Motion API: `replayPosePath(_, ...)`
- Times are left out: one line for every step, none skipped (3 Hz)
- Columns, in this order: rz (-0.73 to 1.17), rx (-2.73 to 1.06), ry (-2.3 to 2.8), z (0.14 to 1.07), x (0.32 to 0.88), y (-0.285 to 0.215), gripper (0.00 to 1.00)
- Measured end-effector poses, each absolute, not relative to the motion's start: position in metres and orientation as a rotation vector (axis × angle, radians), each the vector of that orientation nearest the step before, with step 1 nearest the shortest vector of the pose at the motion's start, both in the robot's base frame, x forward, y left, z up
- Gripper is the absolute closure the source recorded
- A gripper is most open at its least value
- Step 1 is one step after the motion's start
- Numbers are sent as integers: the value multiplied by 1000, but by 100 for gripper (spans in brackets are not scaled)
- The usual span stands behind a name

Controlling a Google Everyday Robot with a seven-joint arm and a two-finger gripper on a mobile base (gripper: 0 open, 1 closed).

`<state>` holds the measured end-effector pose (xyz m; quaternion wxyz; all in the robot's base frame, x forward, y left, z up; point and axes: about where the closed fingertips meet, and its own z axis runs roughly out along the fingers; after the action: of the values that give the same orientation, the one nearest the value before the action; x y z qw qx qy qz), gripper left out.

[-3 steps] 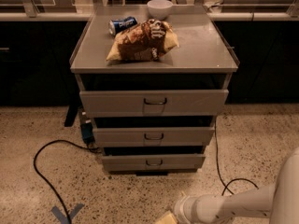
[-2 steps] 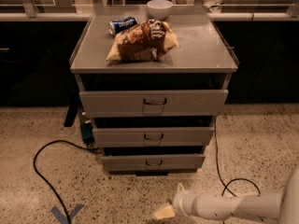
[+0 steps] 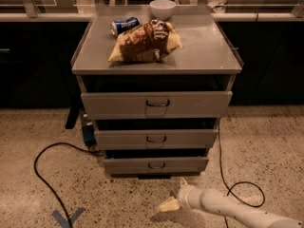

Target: Open bottom drawer

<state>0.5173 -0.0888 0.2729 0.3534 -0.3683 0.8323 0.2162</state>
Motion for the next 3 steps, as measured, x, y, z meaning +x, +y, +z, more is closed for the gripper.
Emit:
replayPosePath(564,-936,2135,269,565,-110,0)
replayPosePath(501,-893,2132,278,596,-139,0)
replayPosePath(507,-897,2132,277,592,-135,0)
